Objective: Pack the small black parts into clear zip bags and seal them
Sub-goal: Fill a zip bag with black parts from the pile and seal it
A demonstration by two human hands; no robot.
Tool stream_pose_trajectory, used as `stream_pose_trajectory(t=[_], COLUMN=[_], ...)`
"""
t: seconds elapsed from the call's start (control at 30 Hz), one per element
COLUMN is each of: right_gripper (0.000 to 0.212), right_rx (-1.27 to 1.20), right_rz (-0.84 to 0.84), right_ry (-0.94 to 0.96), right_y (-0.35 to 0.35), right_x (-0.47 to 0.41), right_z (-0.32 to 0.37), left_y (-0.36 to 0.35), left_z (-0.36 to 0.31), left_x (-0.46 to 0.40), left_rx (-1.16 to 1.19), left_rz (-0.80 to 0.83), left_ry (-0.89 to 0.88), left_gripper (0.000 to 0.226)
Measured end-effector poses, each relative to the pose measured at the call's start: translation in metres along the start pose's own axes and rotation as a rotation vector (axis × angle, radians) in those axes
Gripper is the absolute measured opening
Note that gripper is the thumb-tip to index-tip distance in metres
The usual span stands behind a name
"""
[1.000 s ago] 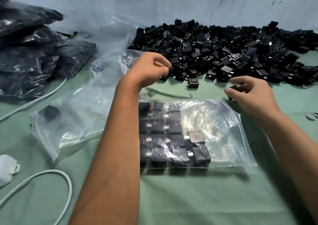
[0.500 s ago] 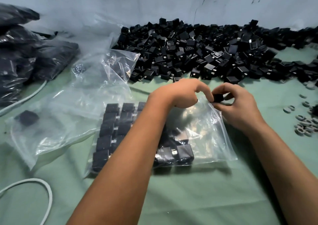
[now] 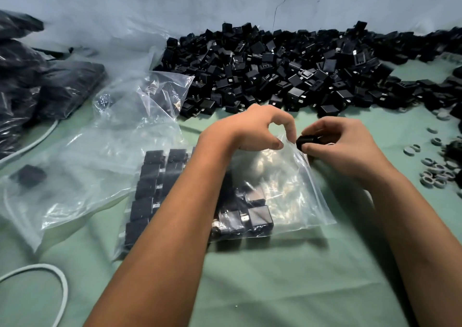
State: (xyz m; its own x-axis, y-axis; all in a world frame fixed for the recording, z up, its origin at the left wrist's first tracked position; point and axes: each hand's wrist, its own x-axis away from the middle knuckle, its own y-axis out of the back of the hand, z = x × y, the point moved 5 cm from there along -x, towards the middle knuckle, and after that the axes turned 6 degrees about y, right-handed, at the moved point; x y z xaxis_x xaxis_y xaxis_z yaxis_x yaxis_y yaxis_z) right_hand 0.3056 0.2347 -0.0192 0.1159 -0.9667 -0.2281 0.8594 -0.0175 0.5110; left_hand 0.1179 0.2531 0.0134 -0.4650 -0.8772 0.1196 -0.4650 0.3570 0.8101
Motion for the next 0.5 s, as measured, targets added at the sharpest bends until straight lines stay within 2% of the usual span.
stream_pose_trajectory(t=[0.1,0.17,0.27,0.37,0.5], right_gripper=[0.027,0.033,0.04,0.035,0.029], right_rx=[-0.246,-0.294,-0.391,-0.43,-0.492], right_rz=[0.236,0.372,0.489,0.507,0.386], right_ry=[-0.065,-0.038,0.032,0.07,0.09], right_y=[0.001,0.002,-0.001,-0.003,0.01], right_x=[0.003,0.007,0.011,0.013,0.007], right_z=[-0.003,-0.001,0.005,0.011,0.007], left_y=[0.009,0.015,0.018,0.017,0.015], left_z=[0.003,0.006,0.004,0.001,0.002], left_x=[0.003,0.005,0.007,0.006,0.006], left_rx=[0.029,0.055,0.101,0.124,0.107], left_rz=[-0.047,-0.08,-0.103,-0.119,-0.12], left_ry=[-0.038,-0.025,-0.024,-0.049,-0.049], left_gripper=[0.011,0.009,0.009,0.008,0.009])
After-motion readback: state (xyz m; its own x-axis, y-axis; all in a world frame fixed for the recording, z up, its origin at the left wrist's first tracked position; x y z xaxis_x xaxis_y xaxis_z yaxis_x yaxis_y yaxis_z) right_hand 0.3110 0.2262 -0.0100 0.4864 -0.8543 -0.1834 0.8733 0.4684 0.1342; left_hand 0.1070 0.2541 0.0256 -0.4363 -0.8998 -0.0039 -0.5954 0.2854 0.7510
